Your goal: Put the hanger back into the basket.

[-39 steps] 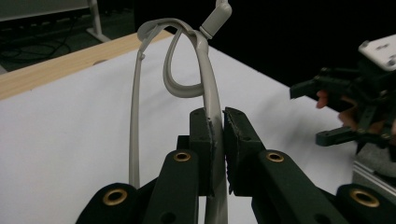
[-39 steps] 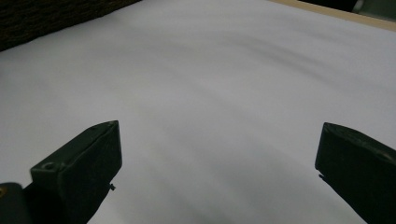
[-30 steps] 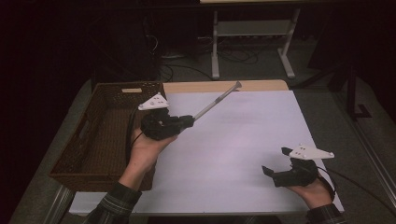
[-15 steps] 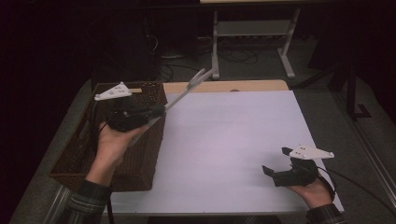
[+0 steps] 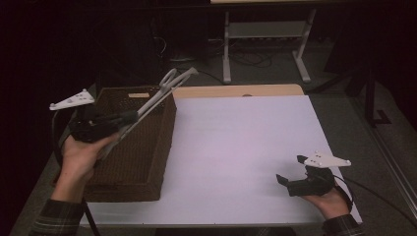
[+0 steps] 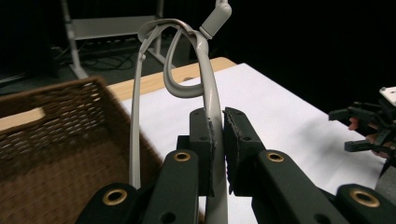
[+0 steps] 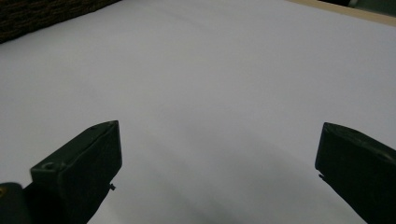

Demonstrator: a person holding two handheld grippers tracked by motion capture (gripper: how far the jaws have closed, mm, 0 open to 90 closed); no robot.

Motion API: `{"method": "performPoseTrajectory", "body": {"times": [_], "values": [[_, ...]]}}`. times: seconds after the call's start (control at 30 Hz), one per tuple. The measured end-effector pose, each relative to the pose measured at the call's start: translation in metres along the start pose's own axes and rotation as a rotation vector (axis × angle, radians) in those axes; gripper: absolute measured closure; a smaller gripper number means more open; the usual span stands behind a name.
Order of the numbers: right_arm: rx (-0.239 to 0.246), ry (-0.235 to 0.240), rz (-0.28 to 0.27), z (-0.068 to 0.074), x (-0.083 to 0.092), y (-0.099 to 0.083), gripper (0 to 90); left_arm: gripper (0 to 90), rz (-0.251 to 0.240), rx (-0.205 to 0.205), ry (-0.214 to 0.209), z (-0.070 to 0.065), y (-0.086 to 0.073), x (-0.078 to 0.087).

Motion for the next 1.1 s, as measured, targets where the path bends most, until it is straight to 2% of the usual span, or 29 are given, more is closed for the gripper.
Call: {"method": "performPoseTrajectory", "body": {"times": [0.2, 0.3, 0.63, 0.87, 1.1], "values": [[0.000, -0.003, 0.006, -0.001, -0.001, -0.001, 0.0, 82.5, -0.006, 0.017, 0.044, 0.015, -0.016, 0.024], [0.000, -0.006, 0.011, -0.001, -0.002, -0.001, 0.0, 82.5, -0.003, 0.034, 0.052, 0.023, -0.030, 0.035], [-0.006, -0.015, 0.021, -0.002, -0.004, -0.001, 0.0, 82.5, 0.025, 0.065, 0.070, 0.033, -0.057, 0.052], [-0.001, -0.018, 0.026, -0.003, -0.006, -0.001, 0.0, 82.4, 0.050, 0.073, 0.065, 0.035, -0.064, 0.056], [-0.001, -0.020, 0.028, -0.003, -0.007, -0.001, 0.0, 82.4, 0.104, 0.080, 0.060, 0.045, -0.069, 0.043]]}}
Point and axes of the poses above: each handheld gripper's, and its own axes: x roughly backward along the jaws, y roughly out of its top, z roughly to its left, the point moved 3 cm from there along -x, roughly forward along the jaws, and after that the axes turned 11 degrees about z, right-handed, at the moved point
